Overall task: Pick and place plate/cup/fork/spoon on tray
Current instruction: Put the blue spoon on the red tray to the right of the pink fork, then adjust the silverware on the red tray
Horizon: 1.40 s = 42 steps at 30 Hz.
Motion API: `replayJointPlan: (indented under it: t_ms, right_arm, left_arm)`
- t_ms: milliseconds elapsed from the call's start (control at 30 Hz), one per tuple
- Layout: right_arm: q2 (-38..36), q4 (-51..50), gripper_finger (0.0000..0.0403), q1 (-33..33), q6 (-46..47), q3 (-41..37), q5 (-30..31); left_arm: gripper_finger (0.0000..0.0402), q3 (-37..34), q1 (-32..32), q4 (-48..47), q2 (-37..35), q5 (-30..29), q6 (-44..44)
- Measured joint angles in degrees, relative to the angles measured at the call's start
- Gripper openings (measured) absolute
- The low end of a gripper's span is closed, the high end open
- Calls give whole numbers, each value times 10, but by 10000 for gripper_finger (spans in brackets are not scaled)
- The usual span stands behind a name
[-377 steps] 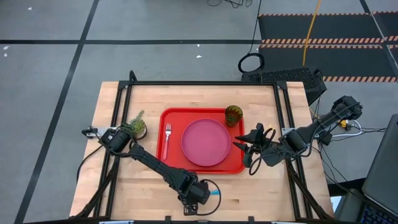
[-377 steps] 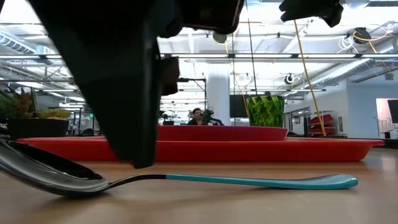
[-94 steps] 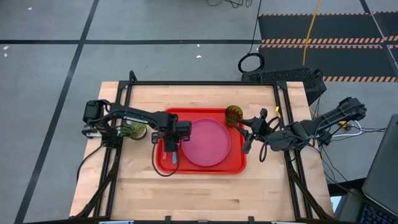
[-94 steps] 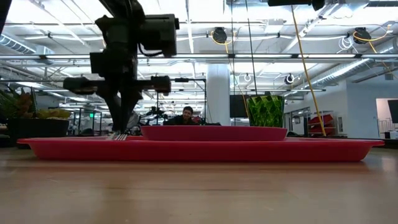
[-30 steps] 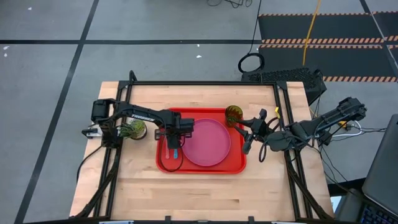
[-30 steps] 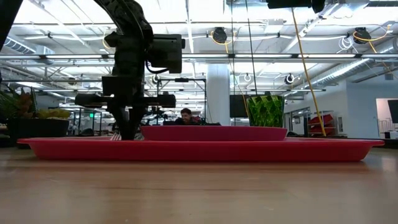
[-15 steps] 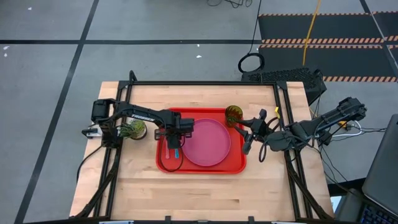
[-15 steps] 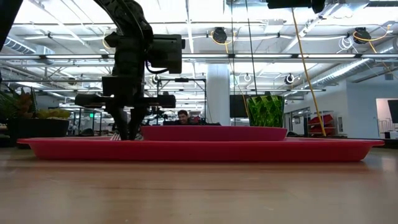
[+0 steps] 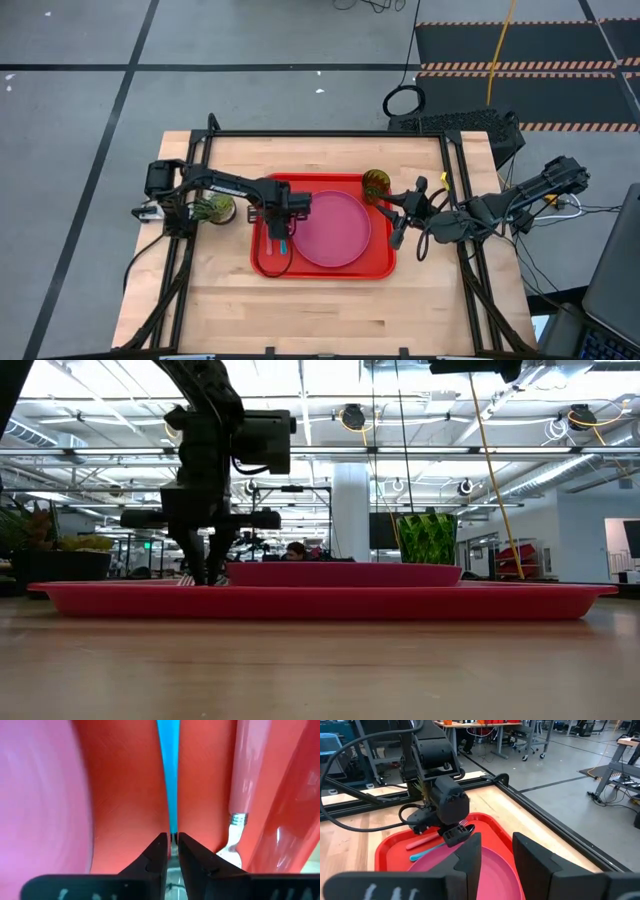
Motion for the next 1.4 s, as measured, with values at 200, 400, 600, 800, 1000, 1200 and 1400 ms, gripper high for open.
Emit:
replayJointPlan:
  t_ms: [200, 400, 600, 800, 1000, 1200, 1400]
  right_arm:
    - [0, 2, 106, 0, 2, 0, -11]
    - [0, 2, 106, 0, 2, 0, -11]
    - [0, 0, 106, 0, 6, 0, -11]
    - [0, 4, 106, 1, 19, 0, -11]
    - [12, 5, 106, 1, 41, 0, -12]
    - [18, 24, 106, 1, 43, 0, -11]
    - [18, 60, 106, 1, 9, 0, -11]
  left_arm:
    - [49, 0, -12, -1, 0, -24, -7]
    - [49, 6, -16, -11, -32, -41, -29]
    - [49, 19, -20, -20, -90, -43, -98]
    - [49, 20, -61, -45, -149, -118, -209]
    - [49, 21, -137, -65, -187, -232, -396]
    - [49, 20, -197, -78, -199, -233, -644]
    - [49, 20, -211, 26, -201, -233, -776]
